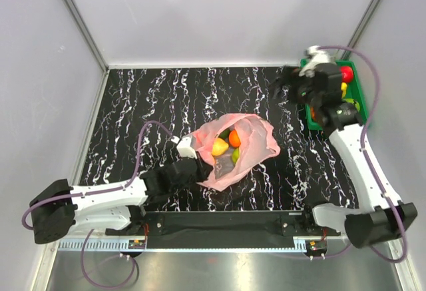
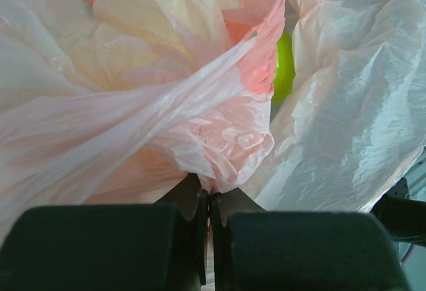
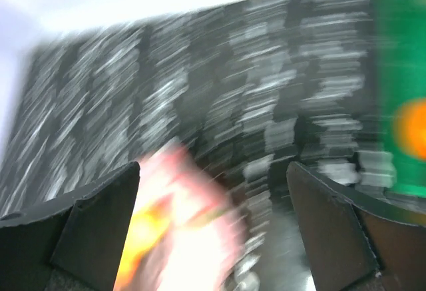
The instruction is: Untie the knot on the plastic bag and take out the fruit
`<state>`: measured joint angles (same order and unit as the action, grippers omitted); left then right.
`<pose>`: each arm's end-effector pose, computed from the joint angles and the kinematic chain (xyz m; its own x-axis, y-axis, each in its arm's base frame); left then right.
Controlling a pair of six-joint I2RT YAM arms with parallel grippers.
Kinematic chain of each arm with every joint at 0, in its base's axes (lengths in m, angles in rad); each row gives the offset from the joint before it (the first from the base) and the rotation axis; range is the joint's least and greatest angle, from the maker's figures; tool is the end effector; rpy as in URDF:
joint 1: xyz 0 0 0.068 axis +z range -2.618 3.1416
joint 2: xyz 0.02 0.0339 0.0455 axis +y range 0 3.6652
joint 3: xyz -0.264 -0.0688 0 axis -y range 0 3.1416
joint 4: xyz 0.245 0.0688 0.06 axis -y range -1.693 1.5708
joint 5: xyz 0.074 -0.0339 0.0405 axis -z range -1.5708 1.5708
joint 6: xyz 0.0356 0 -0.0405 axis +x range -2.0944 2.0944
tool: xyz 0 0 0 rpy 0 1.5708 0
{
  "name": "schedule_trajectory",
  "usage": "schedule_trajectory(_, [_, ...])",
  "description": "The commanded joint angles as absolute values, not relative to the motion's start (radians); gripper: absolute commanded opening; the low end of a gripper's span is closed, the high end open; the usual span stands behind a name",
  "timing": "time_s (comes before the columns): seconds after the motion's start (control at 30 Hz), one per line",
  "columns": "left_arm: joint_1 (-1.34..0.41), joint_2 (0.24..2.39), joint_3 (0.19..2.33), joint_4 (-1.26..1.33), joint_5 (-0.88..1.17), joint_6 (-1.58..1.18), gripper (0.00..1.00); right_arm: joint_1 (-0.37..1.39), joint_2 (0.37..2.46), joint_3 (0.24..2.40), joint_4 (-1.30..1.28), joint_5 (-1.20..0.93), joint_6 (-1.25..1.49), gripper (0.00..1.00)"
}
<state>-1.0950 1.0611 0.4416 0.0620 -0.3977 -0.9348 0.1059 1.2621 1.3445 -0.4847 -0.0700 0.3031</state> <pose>0.1113 -0.1858 0.1940 -0.6822 -0.2954 -0.6689 0.2024 0.8027 -0.5610 0.2780 0.0321 0.4021 -0.4222 0.2546 -0.8700 -0.0455 0.9526 0.3008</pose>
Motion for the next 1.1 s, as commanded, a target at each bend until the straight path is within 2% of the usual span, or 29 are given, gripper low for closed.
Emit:
schedule_trajectory(0.0, [-1.101,1.025,0.443,0.106,-0.433,-0.919,0.00,0.312,1.203,1.281,-0.538,-0.270,0.222,1.00])
schedule_trajectory(0.07, [-1.101,1.016,0.446,0.086,-0.442,-0.917,0.00,0.438,1.195,1.263,-0.610,-0.207,0.222,0.98])
schedule_trajectory(0.27, [-1.104,0.974,0.417,0.087,-0.456,-0.939,0.00,0.554,1.043,1.074,-0.526,-0.242,0.276,0.86])
schedule_trajectory(0.43, [-1.112,1.002,0.422,0.095,-0.443,-0.950,0.00,0.636,1.124,1.078,-0.522,-0.262,0.233,0.75])
schedule_trajectory(0.47, [-1.115,1.005,0.422,0.095,-0.443,-0.951,0.00,0.652,1.143,1.091,-0.515,-0.258,0.229,0.68])
schedule_trajectory(0.53, [-1.118,1.011,0.420,0.098,-0.445,-0.960,0.00,0.678,1.187,1.114,-0.505,-0.253,0.227,0.61])
schedule_trajectory(0.57, [-1.120,1.012,0.420,0.100,-0.446,-0.962,0.00,0.689,1.225,1.123,-0.494,-0.250,0.227,0.53])
schedule_trajectory(0.63, [-1.123,1.011,0.422,0.100,-0.449,-0.968,0.00,0.735,1.273,1.150,-0.495,-0.232,0.219,0.47])
schedule_trajectory(0.77, [-1.129,0.994,0.436,0.013,-0.506,-0.999,0.00,0.781,1.388,1.163,-0.479,-0.137,0.180,0.47])
schedule_trajectory(0.9, [-1.131,0.956,0.423,-0.075,-0.552,-1.058,0.00,0.808,1.456,1.102,-0.376,-0.049,0.144,0.62])
schedule_trajectory(0.93, [-1.131,0.940,0.416,-0.077,-0.552,-1.061,0.00,0.811,1.463,1.070,-0.352,-0.031,0.138,0.68])
schedule_trajectory(1.07, [-1.132,0.928,0.390,-0.075,-0.545,-1.078,0.00,0.821,1.512,1.026,-0.292,-0.024,0.141,0.72])
